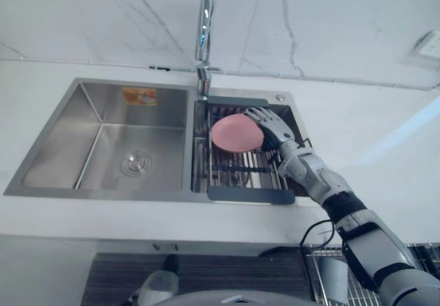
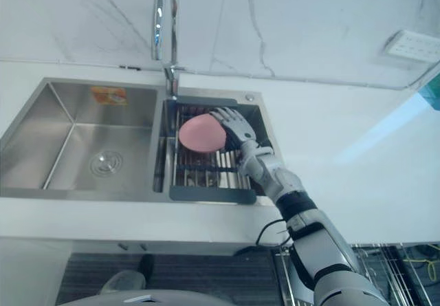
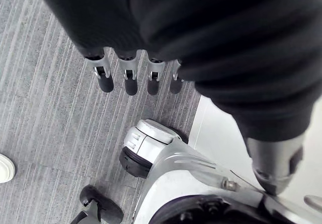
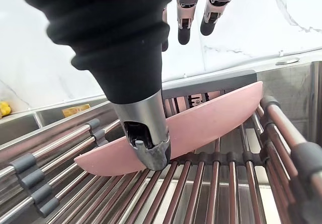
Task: Walk over to the sink, pick up the cup, carry it to the dishwasher, place the cup inside the dishwasher, then close the dishwasher door
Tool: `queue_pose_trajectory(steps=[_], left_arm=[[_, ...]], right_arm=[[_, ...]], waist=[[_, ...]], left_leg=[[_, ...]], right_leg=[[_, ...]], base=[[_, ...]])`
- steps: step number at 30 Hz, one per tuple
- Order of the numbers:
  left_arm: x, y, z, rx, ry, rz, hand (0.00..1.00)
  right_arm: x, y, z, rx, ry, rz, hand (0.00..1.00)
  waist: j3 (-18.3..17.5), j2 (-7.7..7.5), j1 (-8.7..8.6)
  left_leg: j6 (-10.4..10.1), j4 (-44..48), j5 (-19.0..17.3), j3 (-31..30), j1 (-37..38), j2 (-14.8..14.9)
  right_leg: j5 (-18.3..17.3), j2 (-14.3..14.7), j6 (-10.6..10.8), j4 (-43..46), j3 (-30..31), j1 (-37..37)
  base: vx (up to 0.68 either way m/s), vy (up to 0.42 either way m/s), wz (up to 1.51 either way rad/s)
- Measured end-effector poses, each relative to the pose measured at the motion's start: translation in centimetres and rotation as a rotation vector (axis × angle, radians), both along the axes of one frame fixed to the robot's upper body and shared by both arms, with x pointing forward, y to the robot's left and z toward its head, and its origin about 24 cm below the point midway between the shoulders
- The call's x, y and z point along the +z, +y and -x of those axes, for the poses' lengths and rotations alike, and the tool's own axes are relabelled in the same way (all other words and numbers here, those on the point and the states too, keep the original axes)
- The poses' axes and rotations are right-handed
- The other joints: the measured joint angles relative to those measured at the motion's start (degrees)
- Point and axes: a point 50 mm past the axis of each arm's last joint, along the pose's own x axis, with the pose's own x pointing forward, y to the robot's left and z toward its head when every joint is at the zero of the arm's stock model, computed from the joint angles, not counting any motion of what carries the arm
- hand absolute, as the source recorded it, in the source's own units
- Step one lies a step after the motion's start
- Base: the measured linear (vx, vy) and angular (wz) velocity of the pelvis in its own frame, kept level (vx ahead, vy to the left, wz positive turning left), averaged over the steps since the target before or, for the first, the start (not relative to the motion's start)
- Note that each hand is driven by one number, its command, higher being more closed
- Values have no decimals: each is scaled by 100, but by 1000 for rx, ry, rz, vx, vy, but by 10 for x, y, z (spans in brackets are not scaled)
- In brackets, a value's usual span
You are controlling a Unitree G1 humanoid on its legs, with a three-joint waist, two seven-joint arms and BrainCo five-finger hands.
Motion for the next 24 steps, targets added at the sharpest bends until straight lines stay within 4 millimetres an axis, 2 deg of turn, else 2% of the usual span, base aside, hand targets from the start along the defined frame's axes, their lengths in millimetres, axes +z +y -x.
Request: queue_pose_trajectory(steps=[6, 9, 14, 24], left_arm=[[0, 1, 0, -3, 1, -4, 0], [1, 3, 2, -3, 5, -8, 0], [1, 4, 2, -6, 6, -12, 0], [1, 4, 2, -11, 6, -11, 0]], right_arm=[[5, 13, 5, 104, 60, 31, 0], [-3, 17, 7, 129, 140, 55, 0], [-10, 16, 9, 137, 219, 106, 0], [-13, 15, 8, 121, 249, 114, 0]], waist=[[-16, -26, 3], [-53, -83, 16], [-76, -118, 48], [-76, -118, 100]], left_leg=[[2, 0, 1, 1, -2, 0], [3, 0, 1, 0, -6, -1], [2, 0, 3, -1, -6, -6], [15, 0, 14, -25, -16, -16]], right_leg=[[0, -1, 1, 0, -3, -1], [0, -1, 1, -2, -12, -1], [0, -3, 2, 1, -16, -1], [-1, -3, 3, 0, -48, 2]], base=[[0, 0, 0], [0, 0, 0], [0, 0, 0], [0, 0, 0]])
